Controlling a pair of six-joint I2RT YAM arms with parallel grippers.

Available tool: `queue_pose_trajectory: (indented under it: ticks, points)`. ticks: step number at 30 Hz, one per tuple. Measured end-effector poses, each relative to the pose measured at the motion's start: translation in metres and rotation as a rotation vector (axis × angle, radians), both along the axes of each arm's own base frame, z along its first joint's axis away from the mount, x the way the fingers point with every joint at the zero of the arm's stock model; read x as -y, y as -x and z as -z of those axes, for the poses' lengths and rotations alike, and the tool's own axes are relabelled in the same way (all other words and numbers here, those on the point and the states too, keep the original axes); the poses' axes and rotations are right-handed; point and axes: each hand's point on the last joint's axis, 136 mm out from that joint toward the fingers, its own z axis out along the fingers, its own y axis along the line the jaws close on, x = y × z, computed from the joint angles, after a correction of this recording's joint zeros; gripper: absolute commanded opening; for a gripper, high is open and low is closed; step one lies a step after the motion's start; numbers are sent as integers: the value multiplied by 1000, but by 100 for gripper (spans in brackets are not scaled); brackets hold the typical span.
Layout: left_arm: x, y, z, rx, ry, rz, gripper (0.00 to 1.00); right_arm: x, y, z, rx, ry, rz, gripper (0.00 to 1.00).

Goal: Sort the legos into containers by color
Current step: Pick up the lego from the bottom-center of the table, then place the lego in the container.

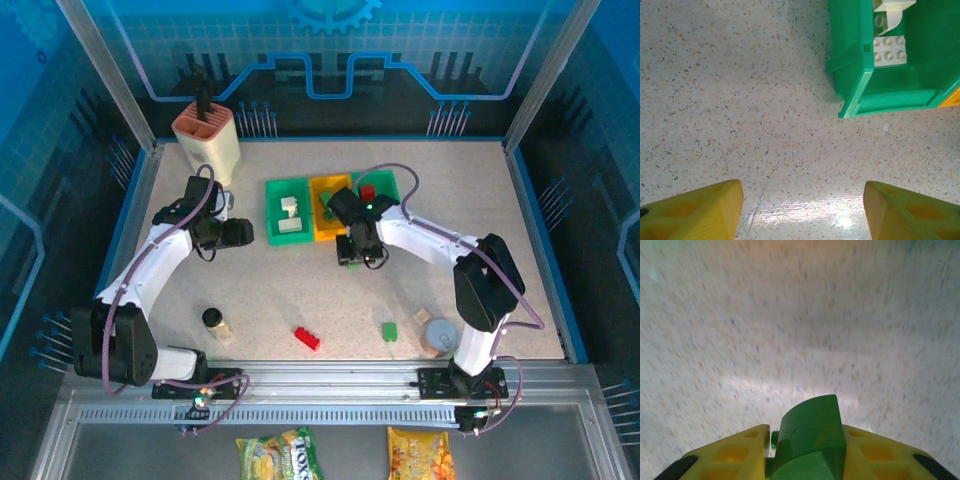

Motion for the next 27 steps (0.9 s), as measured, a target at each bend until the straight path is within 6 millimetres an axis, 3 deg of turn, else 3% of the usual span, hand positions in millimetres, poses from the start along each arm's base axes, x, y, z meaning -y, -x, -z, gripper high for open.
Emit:
queue_pose_trajectory:
  ticks: [7,13,21,27]
  points:
    - [0,0,0,0,0,0,66,-13,-66,-23,81,-49,11,35]
    - [0,0,0,0,0,0,66,-21,-105,-23,109,-44,18,35]
    - [0,0,0,0,0,0,66,-26,-129,-7,109,9,18,35]
    - [0,0,1,-3,-1,0,66,-23,-132,4,92,44,21,35]
